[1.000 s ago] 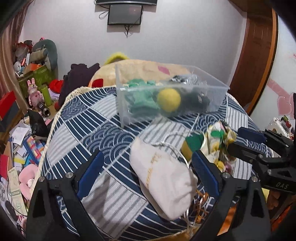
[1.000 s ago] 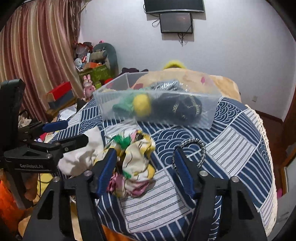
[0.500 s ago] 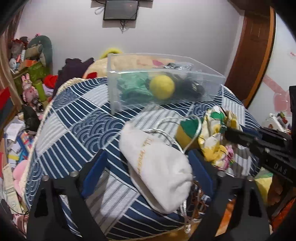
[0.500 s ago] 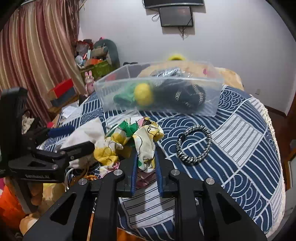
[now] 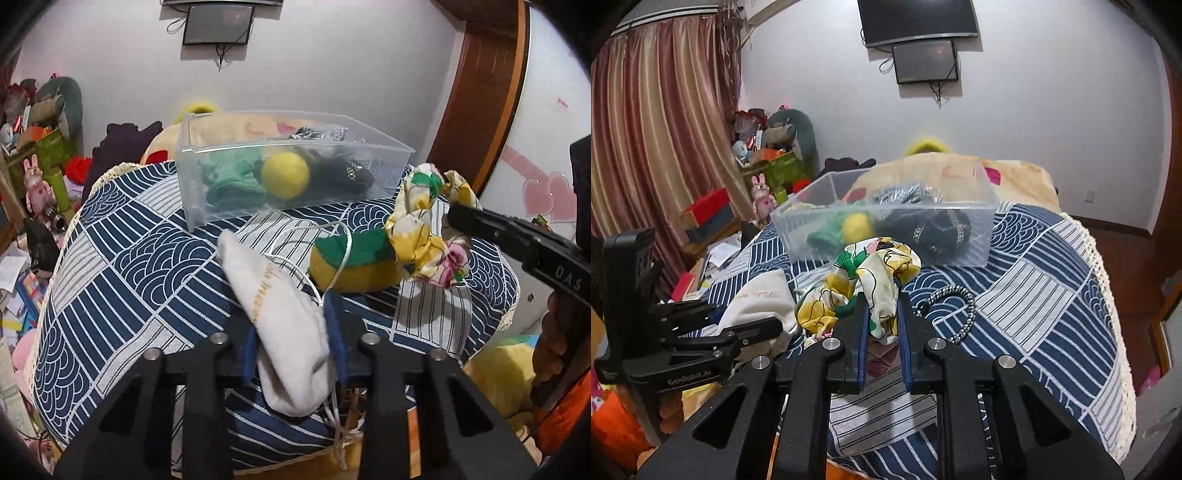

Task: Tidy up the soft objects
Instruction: 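Grasp the white pouch with the left gripper while the right grasps the floral scarf, drop both in box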

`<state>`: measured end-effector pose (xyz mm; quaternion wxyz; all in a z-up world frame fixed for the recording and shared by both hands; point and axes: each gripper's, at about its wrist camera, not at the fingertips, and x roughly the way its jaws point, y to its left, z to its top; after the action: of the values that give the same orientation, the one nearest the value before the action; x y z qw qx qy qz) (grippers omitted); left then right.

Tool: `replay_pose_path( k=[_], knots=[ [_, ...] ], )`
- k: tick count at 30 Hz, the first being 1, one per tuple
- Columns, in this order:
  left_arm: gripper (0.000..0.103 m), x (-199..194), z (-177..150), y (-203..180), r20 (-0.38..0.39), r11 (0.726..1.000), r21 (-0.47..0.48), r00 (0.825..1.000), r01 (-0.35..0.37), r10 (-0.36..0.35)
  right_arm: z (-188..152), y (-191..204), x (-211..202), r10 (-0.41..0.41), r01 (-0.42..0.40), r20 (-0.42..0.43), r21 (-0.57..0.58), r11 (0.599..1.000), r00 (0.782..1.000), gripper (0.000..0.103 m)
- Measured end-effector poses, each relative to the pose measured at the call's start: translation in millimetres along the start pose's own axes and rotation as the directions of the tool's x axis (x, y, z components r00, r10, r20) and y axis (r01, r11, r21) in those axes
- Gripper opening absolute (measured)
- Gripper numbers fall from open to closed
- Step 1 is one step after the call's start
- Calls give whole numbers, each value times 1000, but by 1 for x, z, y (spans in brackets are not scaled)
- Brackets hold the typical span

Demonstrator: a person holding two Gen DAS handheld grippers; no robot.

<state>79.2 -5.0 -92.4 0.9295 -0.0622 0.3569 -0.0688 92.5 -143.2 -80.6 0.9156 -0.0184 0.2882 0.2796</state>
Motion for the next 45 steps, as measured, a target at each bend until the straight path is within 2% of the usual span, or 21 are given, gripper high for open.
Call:
replay_pose_path(
  k=[4,9,22,31,41,45],
  knots=[
    [23,-3,2,0,4,1000,3,1000,-8,8,2,-2,-4,-2,2,14,5,1000,1000,13],
    [23,-11,7,2,28,1000,5,999,-28,28,9,-6,-14,-11,10,46,17,1000,999,13],
    [23,-42,44,10,166,997,12,983,-82,79,36,-10,-25,-42,40,118,17,999,992,13],
    [23,-55,80,16,253,995,16,963,-99,92,55,-10,-19,-56,57,156,-3,998,986,13],
    [23,-61,118,13,355,988,48,927,-148,121,82,-15,-7,-100,103,195,-4,995,976,13],
    [23,-58,130,16,378,991,39,920,-131,107,88,-22,0,-127,126,199,16,992,972,13]
  ],
)
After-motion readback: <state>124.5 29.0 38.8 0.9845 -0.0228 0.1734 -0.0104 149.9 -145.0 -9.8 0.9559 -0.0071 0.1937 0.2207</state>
